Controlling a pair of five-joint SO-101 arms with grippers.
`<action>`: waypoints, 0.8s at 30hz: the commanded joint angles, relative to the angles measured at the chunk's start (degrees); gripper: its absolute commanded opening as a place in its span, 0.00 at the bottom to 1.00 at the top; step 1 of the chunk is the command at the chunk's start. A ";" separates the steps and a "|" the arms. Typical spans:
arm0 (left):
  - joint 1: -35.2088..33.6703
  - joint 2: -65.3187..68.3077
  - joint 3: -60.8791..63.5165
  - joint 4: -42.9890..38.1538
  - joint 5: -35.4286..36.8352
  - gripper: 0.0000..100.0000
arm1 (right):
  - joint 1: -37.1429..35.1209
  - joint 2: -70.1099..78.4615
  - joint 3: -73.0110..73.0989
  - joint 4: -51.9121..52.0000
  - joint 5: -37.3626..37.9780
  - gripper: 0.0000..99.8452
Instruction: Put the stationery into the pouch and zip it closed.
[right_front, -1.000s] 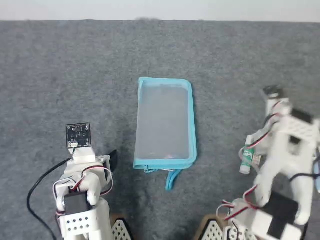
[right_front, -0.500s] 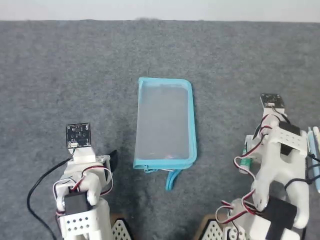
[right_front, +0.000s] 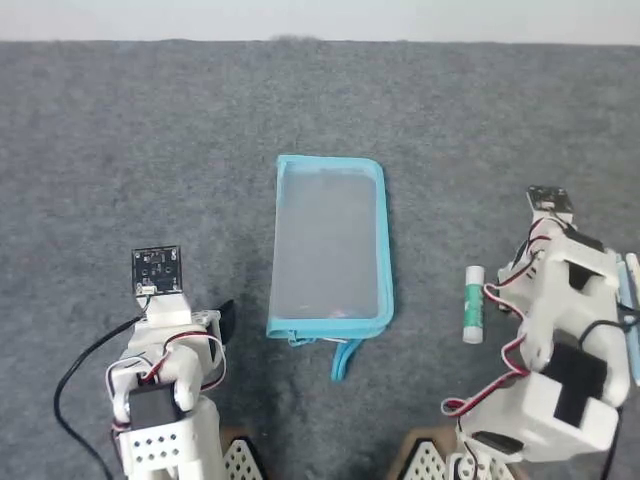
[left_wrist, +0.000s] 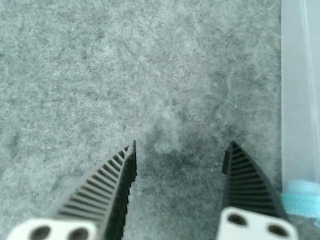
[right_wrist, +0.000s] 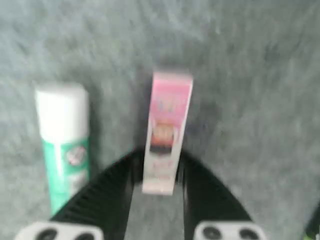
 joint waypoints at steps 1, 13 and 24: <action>-0.35 -1.05 -0.31 0.35 0.70 0.27 | 2.33 0.13 -3.43 0.66 1.05 0.01; -0.35 -1.05 -0.31 0.35 0.70 0.27 | 18.42 0.84 -21.63 11.74 17.85 0.01; -0.35 -1.05 -0.31 0.35 0.70 0.27 | 17.54 5.32 -21.80 11.56 20.92 0.02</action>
